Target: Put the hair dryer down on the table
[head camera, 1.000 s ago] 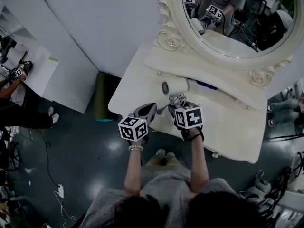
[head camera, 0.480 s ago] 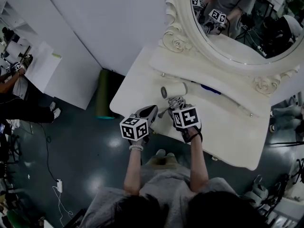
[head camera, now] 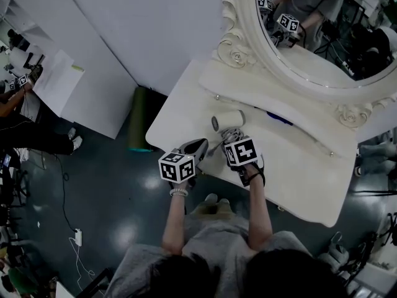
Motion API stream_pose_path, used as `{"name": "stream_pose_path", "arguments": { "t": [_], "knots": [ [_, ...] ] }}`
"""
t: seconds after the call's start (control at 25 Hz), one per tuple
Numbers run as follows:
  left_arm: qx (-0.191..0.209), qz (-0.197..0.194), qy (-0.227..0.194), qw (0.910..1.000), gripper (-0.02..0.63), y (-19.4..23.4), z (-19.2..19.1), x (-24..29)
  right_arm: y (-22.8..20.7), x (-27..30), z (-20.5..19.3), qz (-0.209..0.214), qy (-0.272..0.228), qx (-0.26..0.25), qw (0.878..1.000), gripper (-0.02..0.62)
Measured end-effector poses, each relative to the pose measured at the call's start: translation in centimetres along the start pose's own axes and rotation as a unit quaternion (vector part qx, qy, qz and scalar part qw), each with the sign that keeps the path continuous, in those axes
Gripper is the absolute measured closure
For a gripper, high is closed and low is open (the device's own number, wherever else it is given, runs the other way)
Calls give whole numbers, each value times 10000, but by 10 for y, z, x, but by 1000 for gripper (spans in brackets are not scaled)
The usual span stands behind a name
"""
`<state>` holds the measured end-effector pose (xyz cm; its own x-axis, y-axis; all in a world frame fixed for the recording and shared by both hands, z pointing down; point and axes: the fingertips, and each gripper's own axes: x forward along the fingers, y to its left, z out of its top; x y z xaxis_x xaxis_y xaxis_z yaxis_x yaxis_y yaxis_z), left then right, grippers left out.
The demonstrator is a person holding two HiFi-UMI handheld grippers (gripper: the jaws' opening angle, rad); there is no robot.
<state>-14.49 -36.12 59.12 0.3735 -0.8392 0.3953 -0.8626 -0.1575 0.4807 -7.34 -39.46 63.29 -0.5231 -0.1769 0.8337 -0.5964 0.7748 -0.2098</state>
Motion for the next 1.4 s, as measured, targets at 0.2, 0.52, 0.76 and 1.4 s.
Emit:
{"name": "stream_pose_path", "arguments": {
  "t": [0.2, 0.52, 0.76, 1.4],
  "knots": [
    [-37, 0, 63, 10000, 601, 2, -2, 3, -2, 3, 2, -73, 86, -151, 9998, 399],
    [-25, -18, 116, 9999, 601, 4, -1, 8, -3, 10, 4, -270, 249, -528, 9979, 399],
    [-36, 6, 133, 9999, 601, 6, 0, 9, -2, 14, 4, -517, 475, -1043, 9921, 399],
    [-58, -37, 209, 9998, 601, 7, -6, 11, -2, 18, 1, -587, 624, -1148, 9897, 394]
  ]
}}
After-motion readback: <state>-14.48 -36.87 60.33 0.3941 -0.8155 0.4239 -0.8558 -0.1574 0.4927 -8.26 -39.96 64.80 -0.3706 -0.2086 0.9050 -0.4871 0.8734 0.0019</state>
